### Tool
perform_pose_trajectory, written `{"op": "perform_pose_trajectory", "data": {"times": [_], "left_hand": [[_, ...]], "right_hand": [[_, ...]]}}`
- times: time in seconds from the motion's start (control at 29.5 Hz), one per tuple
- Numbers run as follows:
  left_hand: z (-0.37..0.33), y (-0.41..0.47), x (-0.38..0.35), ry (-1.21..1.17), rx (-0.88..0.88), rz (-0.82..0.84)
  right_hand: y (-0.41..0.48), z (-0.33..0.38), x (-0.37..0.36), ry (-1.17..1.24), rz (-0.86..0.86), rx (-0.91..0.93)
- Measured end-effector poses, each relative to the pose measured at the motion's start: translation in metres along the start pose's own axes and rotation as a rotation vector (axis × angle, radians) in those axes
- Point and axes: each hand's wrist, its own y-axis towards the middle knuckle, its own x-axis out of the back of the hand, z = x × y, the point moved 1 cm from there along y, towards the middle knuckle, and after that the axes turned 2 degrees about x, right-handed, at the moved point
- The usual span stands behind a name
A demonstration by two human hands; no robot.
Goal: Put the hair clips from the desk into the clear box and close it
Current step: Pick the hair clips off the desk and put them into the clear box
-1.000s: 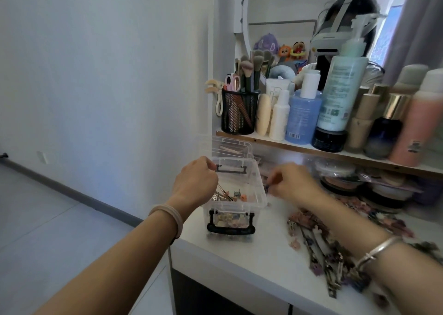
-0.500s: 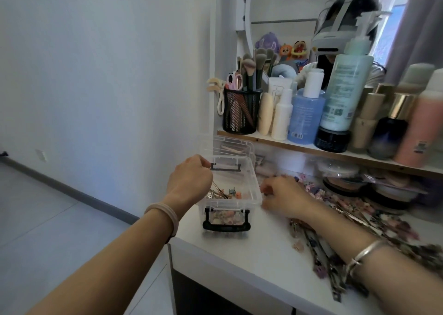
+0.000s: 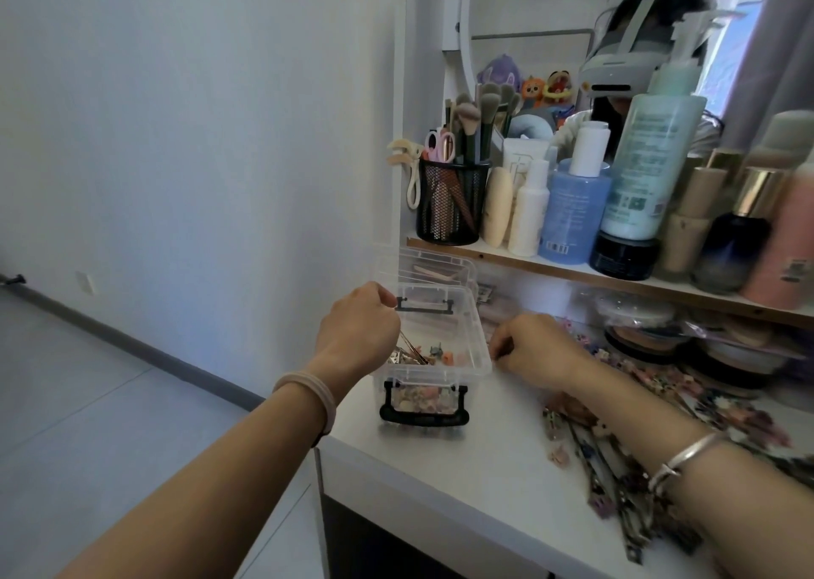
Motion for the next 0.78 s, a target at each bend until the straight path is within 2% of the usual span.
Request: {"op": "perform_pose_trajectory", "data": {"times": [0.1, 0.14, 0.2, 0.27, 0.34, 0.44, 0.51, 0.61, 0.78], "left_hand": [[0.000, 0.001, -0.001, 0.002, -0.007, -0.002], [-0.001, 0.001, -0.001, 0.000, -0.007, -0.004], [-0.003, 0.000, -0.003, 0.000, 0.000, 0.001], [-0.004, 0.000, -0.004, -0.002, 0.002, 0.004], [-0.005, 0.000, -0.004, -0.003, 0.002, 0.002], [-0.006, 0.001, -0.004, -0.006, 0.002, -0.005], [-0.006, 0.001, -0.005, 0.000, 0.003, -0.003], [-0.005, 0.001, -0.005, 0.001, -0.004, -0.002], [-0.004, 0.002, -0.005, 0.007, -0.008, 0.003]], "right_hand": [[-0.005, 0.017, 0.031, 0.553, -0.151, -0.022], [-0.006, 0.024, 0.041, 0.710, -0.134, 0.019], [-0.007, 0.031, 0.051, 0.800, -0.039, 0.083], [-0.008, 0.030, 0.051, 0.736, 0.001, 0.077], [-0.003, 0.017, 0.043, 0.609, -0.057, 0.011], [0.003, -0.005, 0.024, 0.073, -0.042, -0.026], [0.006, -0.014, 0.008, -0.124, 0.020, -0.041], [0.009, -0.016, -0.002, -0.215, 0.033, -0.034], [0.012, -0.015, -0.005, -0.202, 0.079, -0.007]]}}
